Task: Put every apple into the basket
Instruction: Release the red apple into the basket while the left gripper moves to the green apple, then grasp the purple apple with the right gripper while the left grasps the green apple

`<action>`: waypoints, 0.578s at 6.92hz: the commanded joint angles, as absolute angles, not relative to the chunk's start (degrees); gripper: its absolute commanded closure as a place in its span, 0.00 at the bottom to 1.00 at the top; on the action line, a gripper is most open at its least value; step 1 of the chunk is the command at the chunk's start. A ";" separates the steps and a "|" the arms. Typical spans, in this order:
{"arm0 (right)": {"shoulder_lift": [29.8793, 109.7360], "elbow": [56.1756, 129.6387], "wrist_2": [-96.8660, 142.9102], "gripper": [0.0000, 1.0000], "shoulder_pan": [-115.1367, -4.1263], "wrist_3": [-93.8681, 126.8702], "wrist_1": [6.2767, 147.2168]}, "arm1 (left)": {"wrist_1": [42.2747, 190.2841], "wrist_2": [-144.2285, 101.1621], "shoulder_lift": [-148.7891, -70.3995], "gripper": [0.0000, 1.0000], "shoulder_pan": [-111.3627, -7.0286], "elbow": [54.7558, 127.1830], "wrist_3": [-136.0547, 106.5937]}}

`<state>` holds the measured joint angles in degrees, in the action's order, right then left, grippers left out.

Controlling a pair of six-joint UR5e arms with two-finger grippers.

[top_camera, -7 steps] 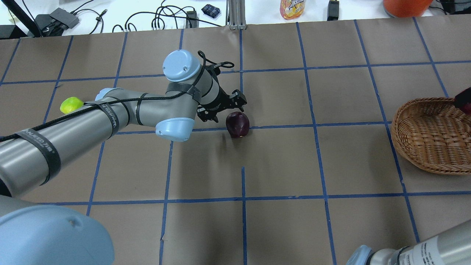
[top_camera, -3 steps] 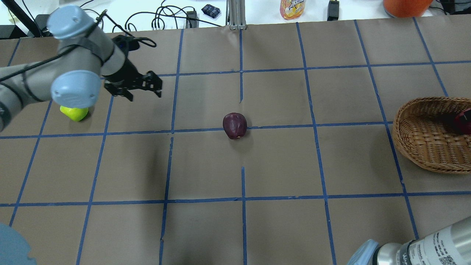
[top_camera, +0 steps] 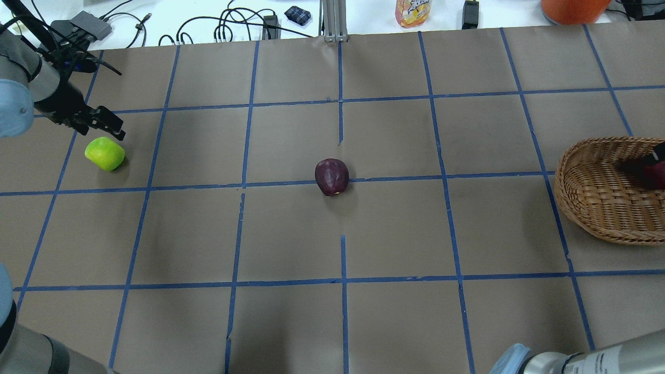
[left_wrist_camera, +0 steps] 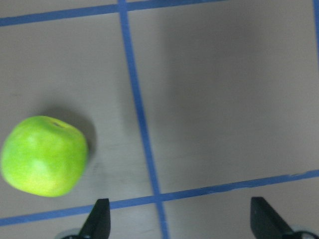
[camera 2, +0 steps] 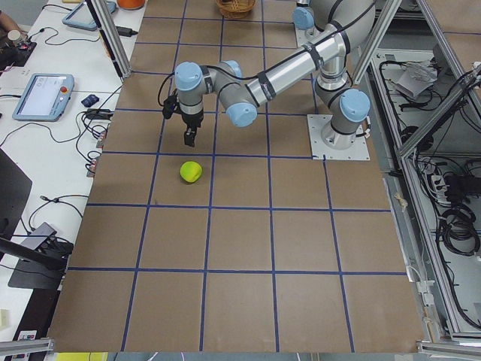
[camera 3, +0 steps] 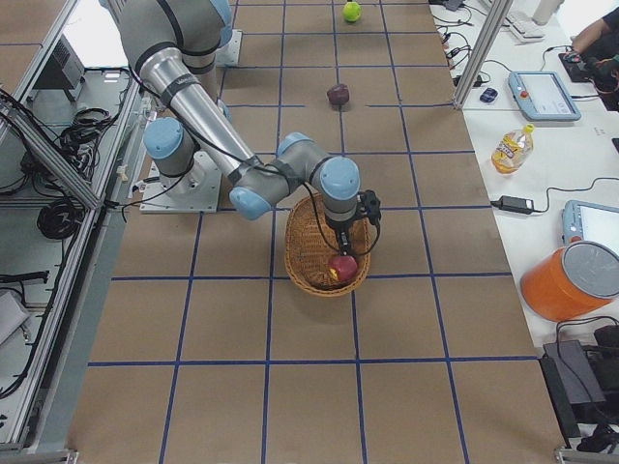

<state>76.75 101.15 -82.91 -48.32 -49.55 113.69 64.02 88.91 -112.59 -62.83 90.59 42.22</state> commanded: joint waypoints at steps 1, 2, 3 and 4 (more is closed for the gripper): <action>80.85 101.16 -84.46 0.00 -64.95 -27.97 110.48 | 64.16 92.73 -120.47 0.00 -61.35 82.73 50.33; 80.69 101.25 -83.59 0.00 -72.96 -17.07 110.48 | 64.25 92.72 -121.19 0.00 -61.09 82.18 50.27; 80.51 101.25 -83.50 0.00 -80.52 -5.04 111.09 | 64.25 92.29 -121.29 0.00 -60.91 83.05 50.45; 79.38 101.34 -79.75 0.00 -88.16 4.21 113.01 | 63.81 90.89 -121.64 0.00 -60.91 83.84 50.54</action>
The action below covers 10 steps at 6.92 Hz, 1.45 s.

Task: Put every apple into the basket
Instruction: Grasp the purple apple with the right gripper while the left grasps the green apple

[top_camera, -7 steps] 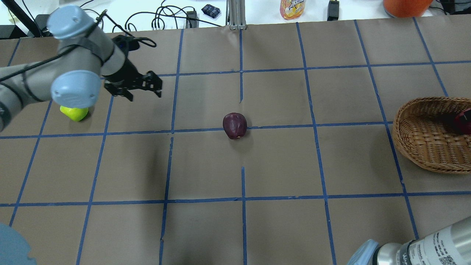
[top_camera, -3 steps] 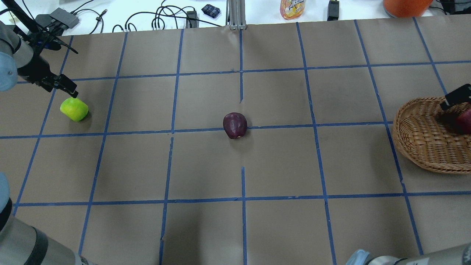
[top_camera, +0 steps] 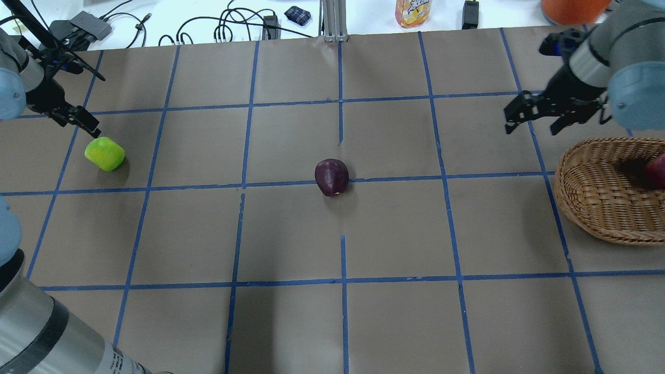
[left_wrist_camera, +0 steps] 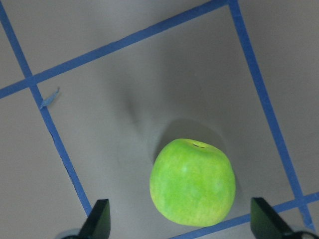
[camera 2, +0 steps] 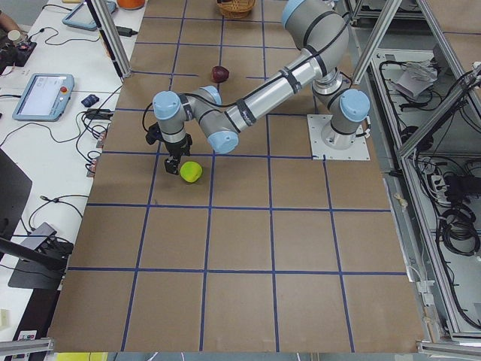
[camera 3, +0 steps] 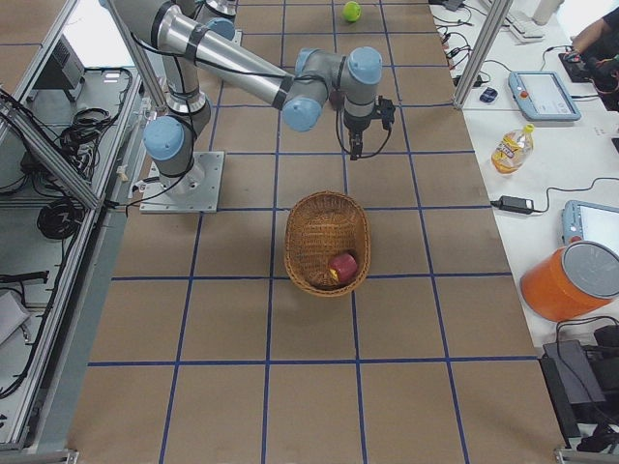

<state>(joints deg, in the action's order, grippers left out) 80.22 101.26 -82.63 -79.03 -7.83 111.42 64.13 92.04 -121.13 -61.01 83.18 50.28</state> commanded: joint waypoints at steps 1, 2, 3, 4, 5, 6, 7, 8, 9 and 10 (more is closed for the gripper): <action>76.41 101.34 -77.37 0.00 -94.51 12.14 120.16 | 63.81 89.75 -122.86 0.00 -60.82 85.07 49.93; 72.03 101.34 -77.34 0.00 -100.31 18.83 126.06 | 63.72 89.91 -123.57 0.00 -60.82 86.04 50.36; 66.41 101.25 -77.78 0.00 -105.50 22.64 134.82 | 63.63 90.00 -124.71 0.00 -60.56 86.48 50.45; 62.70 101.25 -77.96 0.00 -107.99 24.24 140.65 | 62.41 90.00 -125.59 0.00 -60.38 86.83 50.54; 60.58 101.16 -77.44 0.00 -108.89 24.17 143.58 | 60.31 90.44 -126.55 0.05 -60.38 87.10 50.45; 59.95 101.34 -77.43 0.00 -109.07 23.47 144.14 | 60.73 90.44 -126.13 0.60 -60.38 86.75 50.36; 59.59 101.42 -78.04 0.00 -109.77 23.12 144.14 | 63.52 90.44 -124.82 0.84 -60.99 85.27 49.84; 58.55 101.69 -78.57 0.00 -110.65 22.42 144.14 | 73.46 90.18 -120.11 0.92 -61.87 82.47 47.31; 58.10 102.21 -80.31 0.00 -110.92 22.15 144.23 | 79.22 89.31 -117.54 0.92 -63.79 82.53 45.37; 58.36 102.30 -82.86 0.01 -110.83 21.97 144.23 | 80.58 84.77 -115.51 0.92 -67.38 86.97 34.82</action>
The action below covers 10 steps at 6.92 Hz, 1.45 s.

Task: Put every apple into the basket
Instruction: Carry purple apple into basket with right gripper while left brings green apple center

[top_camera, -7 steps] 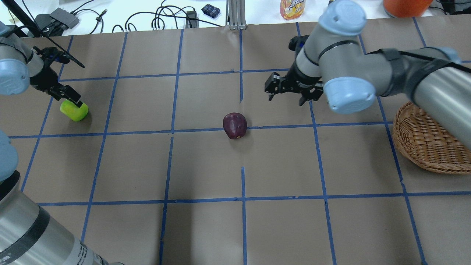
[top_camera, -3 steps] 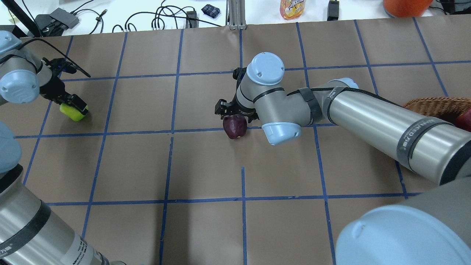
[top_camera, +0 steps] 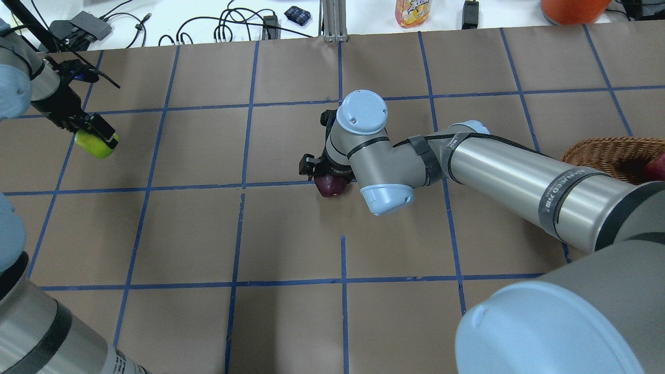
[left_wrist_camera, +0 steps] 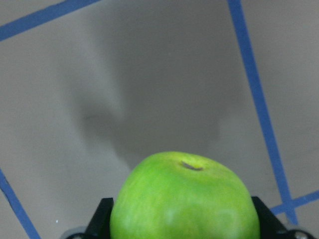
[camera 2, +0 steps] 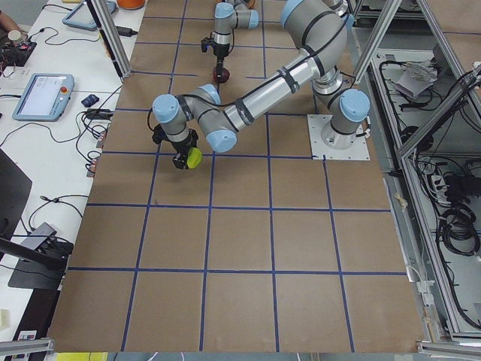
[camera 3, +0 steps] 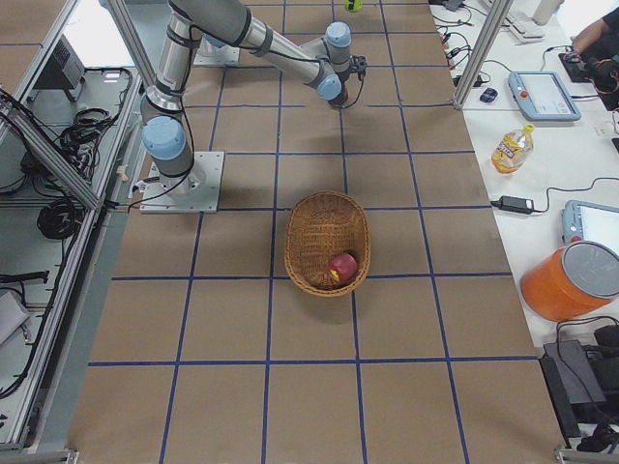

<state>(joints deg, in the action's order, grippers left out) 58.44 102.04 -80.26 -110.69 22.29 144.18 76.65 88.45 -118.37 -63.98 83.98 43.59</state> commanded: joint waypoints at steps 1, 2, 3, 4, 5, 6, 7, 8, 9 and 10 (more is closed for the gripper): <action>59.06 101.87 -83.14 0.23 -110.31 21.19 143.62 | 80.51 79.07 -113.14 0.92 -72.98 91.10 18.88; 62.72 101.78 -83.14 0.42 -108.56 19.44 142.31 | 78.59 75.62 -112.16 0.92 -79.04 93.49 9.76; 67.02 101.52 -82.88 0.52 -104.37 17.07 135.68 | 73.18 75.33 -112.24 0.92 -83.63 96.39 2.19; 71.93 101.51 -82.53 0.52 -98.93 12.79 130.05 | 65.29 75.32 -113.72 0.92 -87.67 98.77 -8.24; 75.90 102.12 -83.14 0.52 -92.18 5.00 125.12 | 58.86 75.06 -114.51 0.92 -91.98 99.40 -15.48; 78.63 103.78 -86.71 0.52 -85.32 -3.52 121.50 | 56.28 75.41 -115.83 0.92 -96.81 97.93 -20.43; 81.01 106.93 -92.14 0.52 -77.77 -11.61 121.73 | 49.38 78.54 -118.36 0.92 -101.64 96.26 -21.96; 81.82 109.31 -92.54 0.53 -69.69 -21.69 124.34 | 48.44 83.36 -120.39 0.90 -103.60 95.54 -24.32; 81.57 111.25 -91.59 0.52 -61.61 -32.32 127.85 | 47.21 83.32 -121.89 0.83 -105.89 95.45 -27.04; 80.87 112.84 -91.15 0.52 -54.91 -36.87 129.88 | 45.46 83.76 -122.17 0.01 -108.78 95.97 -29.16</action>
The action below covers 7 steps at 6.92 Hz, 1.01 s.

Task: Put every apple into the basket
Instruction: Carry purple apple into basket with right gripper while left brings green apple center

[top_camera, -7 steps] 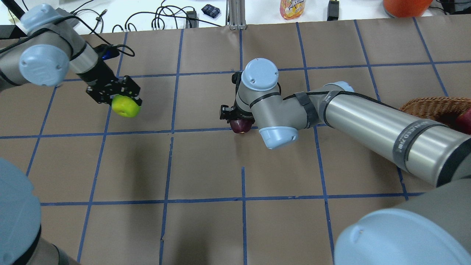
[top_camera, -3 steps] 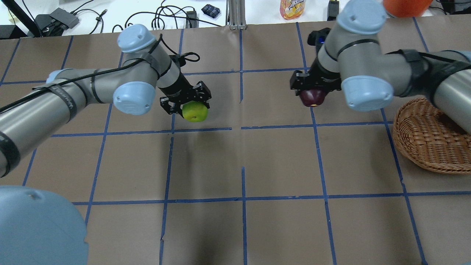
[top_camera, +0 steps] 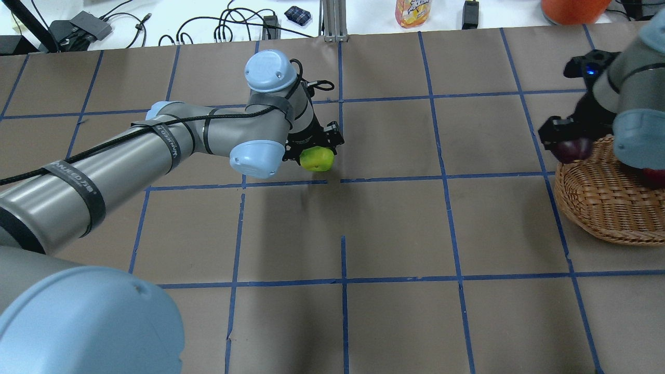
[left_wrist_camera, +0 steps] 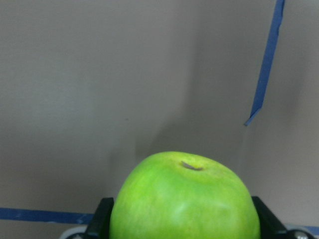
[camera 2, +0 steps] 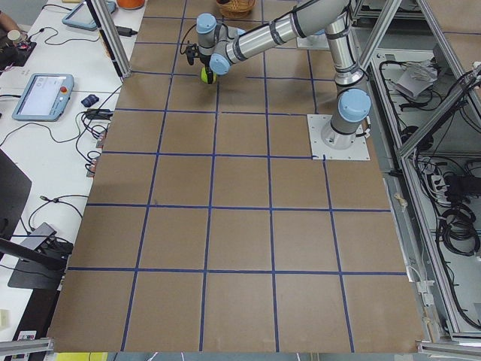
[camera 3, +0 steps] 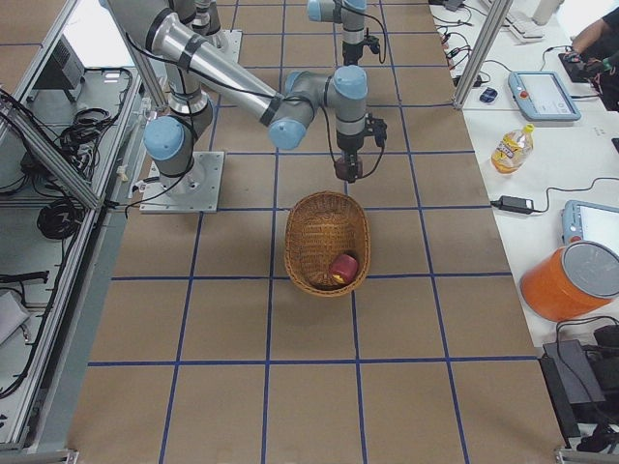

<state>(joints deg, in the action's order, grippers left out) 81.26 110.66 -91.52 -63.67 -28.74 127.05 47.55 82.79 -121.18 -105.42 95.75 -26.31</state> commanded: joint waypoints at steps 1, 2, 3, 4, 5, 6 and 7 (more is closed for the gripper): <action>78.16 113.29 -90.27 0.51 -51.97 -40.22 133.21 | 45.53 84.02 -122.17 0.00 -109.94 96.41 -30.57; 75.18 113.29 -89.13 0.51 -49.51 -44.00 135.77 | 46.14 84.11 -120.08 0.00 -109.86 96.50 -29.98; 73.41 113.29 -87.64 0.50 -46.96 -46.82 138.92 | 48.14 84.20 -117.27 0.00 -107.34 95.02 -25.19; 72.17 113.29 -86.84 0.35 -46.67 -47.37 139.74 | 54.60 82.89 -113.33 0.00 -101.48 91.79 -19.83; 72.33 113.29 -86.66 0.00 -46.67 -47.29 139.57 | 66.85 81.58 -110.16 0.00 -98.38 89.06 -12.64; 73.47 113.38 -86.75 0.00 -46.67 -47.20 138.79 | 72.98 83.30 -106.65 0.00 -97.22 87.38 -9.70; 75.56 113.38 -86.75 0.00 -47.02 -46.76 136.60 | 80.69 90.28 -101.48 0.00 -95.29 86.58 -6.54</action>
<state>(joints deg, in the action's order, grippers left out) 73.66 113.35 -86.79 -46.82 -47.07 138.47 71.51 84.76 -106.94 -97.62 88.12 -10.80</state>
